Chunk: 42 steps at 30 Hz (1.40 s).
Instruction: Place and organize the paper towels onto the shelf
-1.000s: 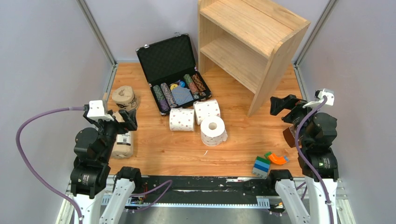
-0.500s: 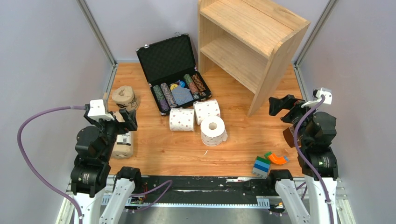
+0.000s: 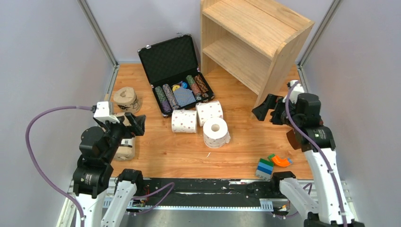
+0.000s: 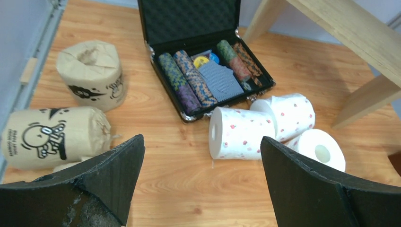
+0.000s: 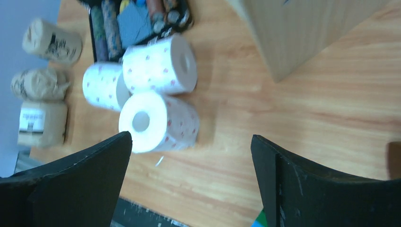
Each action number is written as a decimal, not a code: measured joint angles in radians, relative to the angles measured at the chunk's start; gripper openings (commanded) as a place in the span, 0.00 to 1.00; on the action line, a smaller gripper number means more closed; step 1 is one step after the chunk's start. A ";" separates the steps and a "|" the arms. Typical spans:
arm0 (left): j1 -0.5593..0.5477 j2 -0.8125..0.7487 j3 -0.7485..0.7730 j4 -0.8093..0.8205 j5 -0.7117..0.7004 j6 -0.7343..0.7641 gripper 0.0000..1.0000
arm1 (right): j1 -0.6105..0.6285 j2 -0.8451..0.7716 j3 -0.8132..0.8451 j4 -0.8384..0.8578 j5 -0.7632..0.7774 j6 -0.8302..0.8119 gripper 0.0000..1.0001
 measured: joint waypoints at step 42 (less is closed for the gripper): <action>-0.040 -0.005 -0.261 0.029 0.013 -0.061 1.00 | 0.885 0.982 0.449 -0.200 0.496 0.166 0.52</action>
